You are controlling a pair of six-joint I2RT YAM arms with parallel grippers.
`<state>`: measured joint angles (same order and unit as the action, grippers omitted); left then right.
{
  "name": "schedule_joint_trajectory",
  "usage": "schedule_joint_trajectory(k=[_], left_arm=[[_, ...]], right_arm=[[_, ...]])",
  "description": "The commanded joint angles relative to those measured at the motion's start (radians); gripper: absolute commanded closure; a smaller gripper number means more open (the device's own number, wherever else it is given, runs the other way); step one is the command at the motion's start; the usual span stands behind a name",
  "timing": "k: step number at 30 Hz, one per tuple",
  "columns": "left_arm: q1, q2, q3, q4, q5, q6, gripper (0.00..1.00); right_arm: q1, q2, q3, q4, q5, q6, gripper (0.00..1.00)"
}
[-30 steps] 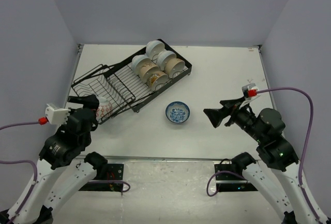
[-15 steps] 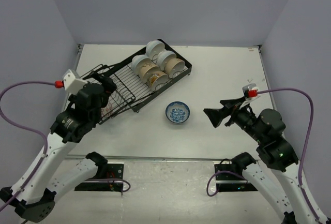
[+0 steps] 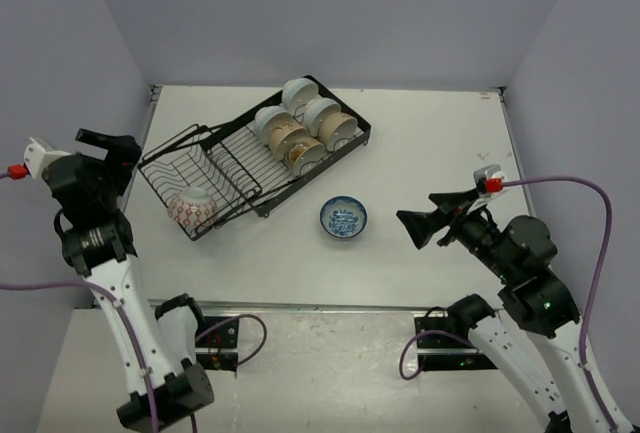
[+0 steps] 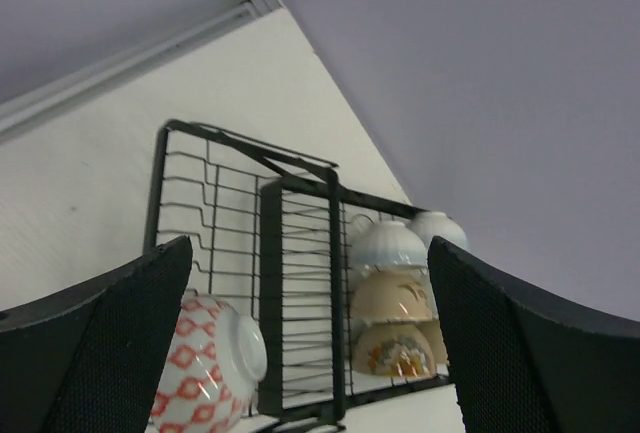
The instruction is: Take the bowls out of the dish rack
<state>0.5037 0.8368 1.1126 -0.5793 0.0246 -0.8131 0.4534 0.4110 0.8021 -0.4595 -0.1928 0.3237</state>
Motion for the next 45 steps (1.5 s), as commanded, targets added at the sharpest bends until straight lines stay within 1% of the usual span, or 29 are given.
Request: schedule_joint_trajectory(k=[1, 5, 6, 7, 9, 11, 14, 16, 17, 21, 25, 29, 33, 36, 40, 45], left_arm=[[0.004, -0.219, -0.101, 0.016, 0.213, -0.064, 0.00], [0.002, -0.323, -0.187, -0.054, 0.267, -0.122, 0.00], [0.002, -0.349, -0.235, -0.054, 0.264, -0.135, 0.00], [0.002, -0.393, -0.247, -0.065, 0.249, -0.144, 0.00], [0.002, -0.433, -0.260, -0.103, 0.193, -0.135, 0.00], [0.001, -0.442, -0.292, -0.126, 0.173, -0.127, 0.00], [0.001, -0.450, -0.385, -0.102, 0.167, -0.124, 0.00], [0.001, -0.433, -0.414, -0.117, 0.163, -0.117, 0.00], [0.001, -0.429, -0.422, -0.131, 0.135, -0.115, 0.00], [0.001, -0.473, -0.448, -0.143, 0.101, -0.133, 0.00], [0.001, -0.475, -0.436, -0.163, 0.074, -0.132, 0.00], [0.001, -0.475, -0.470, -0.154, 0.089, -0.136, 0.00], [0.002, -0.482, -0.511, -0.108, 0.116, -0.126, 0.00], [0.002, -0.470, -0.537, -0.073, 0.158, -0.110, 0.00], [0.002, -0.449, -0.609, 0.016, 0.265, -0.109, 0.00], [0.001, -0.432, -0.640, 0.062, 0.310, -0.084, 0.00]], right_arm=[[0.005, 0.000, 0.005, 0.012, 0.010, -0.018, 0.01], [0.005, -0.008, 0.013, -0.010, 0.004, -0.025, 0.01], [0.005, -0.021, 0.009, -0.008, 0.004, -0.025, 0.01], [0.005, -0.029, 0.008, -0.004, 0.004, -0.023, 0.01], [0.005, -0.040, 0.003, -0.002, 0.004, -0.025, 0.01], [0.004, -0.035, 0.003, -0.001, 0.000, -0.023, 0.01], [0.005, -0.031, 0.000, 0.004, -0.013, -0.020, 0.01], [0.005, -0.028, -0.006, 0.016, -0.011, -0.020, 0.01], [0.005, -0.026, -0.012, 0.019, -0.010, -0.020, 0.01], [0.004, 0.000, -0.011, 0.028, -0.022, -0.021, 0.01], [0.005, 0.017, -0.018, 0.036, -0.030, -0.023, 0.01], [0.005, 0.032, -0.020, 0.042, -0.013, -0.031, 0.01], [0.005, 0.057, -0.017, 0.056, 0.003, -0.040, 0.01], [0.005, 0.066, -0.026, 0.061, 0.029, -0.052, 0.01], [0.005, 0.065, -0.034, 0.056, 0.084, -0.061, 0.01], [0.005, 0.055, -0.038, 0.021, 0.081, -0.049, 0.01]])
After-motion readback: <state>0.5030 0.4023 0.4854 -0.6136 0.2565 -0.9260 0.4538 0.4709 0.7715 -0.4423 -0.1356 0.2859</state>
